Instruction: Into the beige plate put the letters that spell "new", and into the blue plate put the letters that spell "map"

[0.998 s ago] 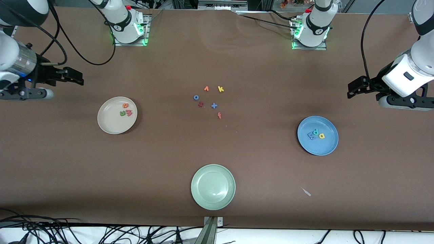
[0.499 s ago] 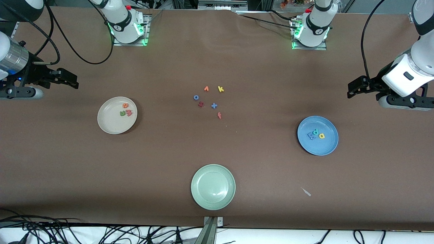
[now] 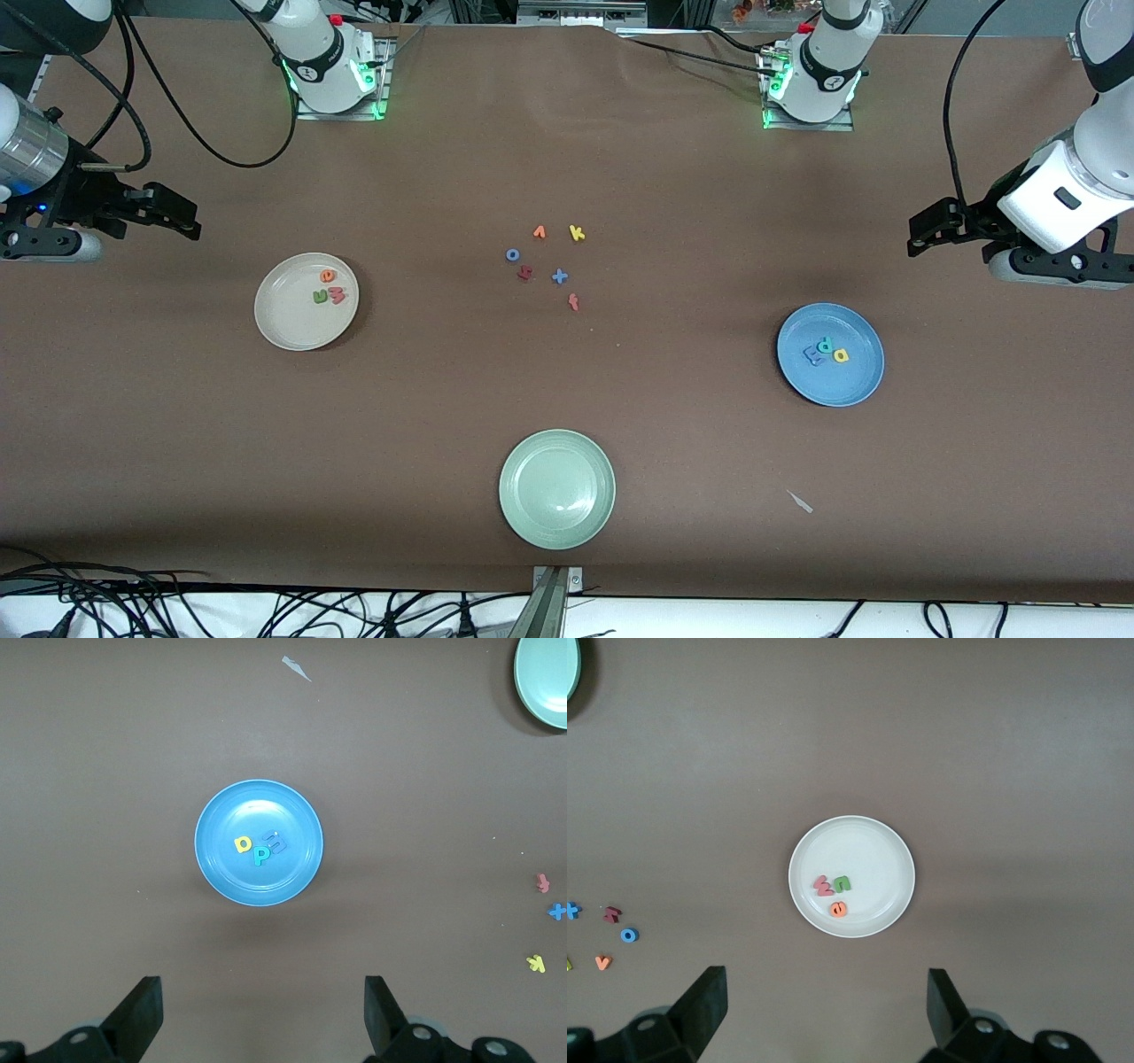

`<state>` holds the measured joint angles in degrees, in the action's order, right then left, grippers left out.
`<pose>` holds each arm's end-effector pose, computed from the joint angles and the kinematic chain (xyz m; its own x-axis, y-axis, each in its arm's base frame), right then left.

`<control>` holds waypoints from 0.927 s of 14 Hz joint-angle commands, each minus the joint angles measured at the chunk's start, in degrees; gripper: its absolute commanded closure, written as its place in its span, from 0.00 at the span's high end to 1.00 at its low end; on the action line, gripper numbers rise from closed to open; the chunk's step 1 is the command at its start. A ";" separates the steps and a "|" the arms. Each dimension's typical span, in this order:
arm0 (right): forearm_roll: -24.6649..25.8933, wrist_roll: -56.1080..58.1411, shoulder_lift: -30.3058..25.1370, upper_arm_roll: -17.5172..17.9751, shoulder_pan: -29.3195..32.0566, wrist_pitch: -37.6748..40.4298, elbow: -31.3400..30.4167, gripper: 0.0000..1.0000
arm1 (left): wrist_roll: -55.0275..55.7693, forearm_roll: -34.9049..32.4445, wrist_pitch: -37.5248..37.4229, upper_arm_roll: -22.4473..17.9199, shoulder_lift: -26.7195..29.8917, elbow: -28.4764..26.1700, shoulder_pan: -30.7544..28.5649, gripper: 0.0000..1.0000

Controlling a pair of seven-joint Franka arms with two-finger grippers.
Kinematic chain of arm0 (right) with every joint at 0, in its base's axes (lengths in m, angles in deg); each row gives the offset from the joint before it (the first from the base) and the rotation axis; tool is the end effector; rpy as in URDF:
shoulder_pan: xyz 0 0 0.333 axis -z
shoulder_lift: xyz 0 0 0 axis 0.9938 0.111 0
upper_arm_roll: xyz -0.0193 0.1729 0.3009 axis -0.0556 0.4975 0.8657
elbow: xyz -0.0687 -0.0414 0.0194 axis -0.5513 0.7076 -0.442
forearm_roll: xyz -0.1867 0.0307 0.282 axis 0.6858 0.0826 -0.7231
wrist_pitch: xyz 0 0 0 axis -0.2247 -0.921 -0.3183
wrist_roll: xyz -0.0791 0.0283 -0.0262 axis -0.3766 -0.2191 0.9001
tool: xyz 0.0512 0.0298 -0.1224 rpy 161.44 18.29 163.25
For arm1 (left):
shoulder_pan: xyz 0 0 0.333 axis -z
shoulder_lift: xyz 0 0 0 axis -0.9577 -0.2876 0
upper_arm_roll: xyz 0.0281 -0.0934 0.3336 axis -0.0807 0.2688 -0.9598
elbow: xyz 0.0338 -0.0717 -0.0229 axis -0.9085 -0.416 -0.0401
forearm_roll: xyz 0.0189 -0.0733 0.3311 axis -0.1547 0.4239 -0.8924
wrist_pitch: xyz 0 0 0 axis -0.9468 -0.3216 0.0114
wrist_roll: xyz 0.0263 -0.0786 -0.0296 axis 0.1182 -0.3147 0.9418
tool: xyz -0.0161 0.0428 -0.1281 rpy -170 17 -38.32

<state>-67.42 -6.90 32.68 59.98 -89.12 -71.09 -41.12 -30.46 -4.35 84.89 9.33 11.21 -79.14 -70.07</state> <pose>0.5159 0.0322 0.5894 0.9993 -0.0080 -0.0374 -0.0080 -1.0000 0.0007 0.5278 -0.0447 0.5864 0.9973 -0.0554 -0.0488 -0.0535 -0.9978 0.0389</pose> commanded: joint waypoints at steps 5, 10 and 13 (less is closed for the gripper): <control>0.64 -1.37 -1.59 1.95 1.45 -1.22 -1.63 1.00 | -1.17 0.19 -1.37 0.02 -0.71 1.84 0.04 1.00; 0.38 -1.37 -1.51 1.95 1.45 -1.22 -1.81 1.00 | -1.17 0.19 -1.37 -0.06 -0.71 1.84 -0.05 1.00; 0.38 -1.37 -1.51 1.95 1.45 -1.05 -1.81 1.00 | -1.26 0.19 -1.46 -0.15 -0.71 1.76 -0.14 1.00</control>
<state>-67.31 -7.59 32.66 60.97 -88.54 -71.73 -41.40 -30.57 -4.35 84.86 9.36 11.21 -79.11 -70.05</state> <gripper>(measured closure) 0.000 0.000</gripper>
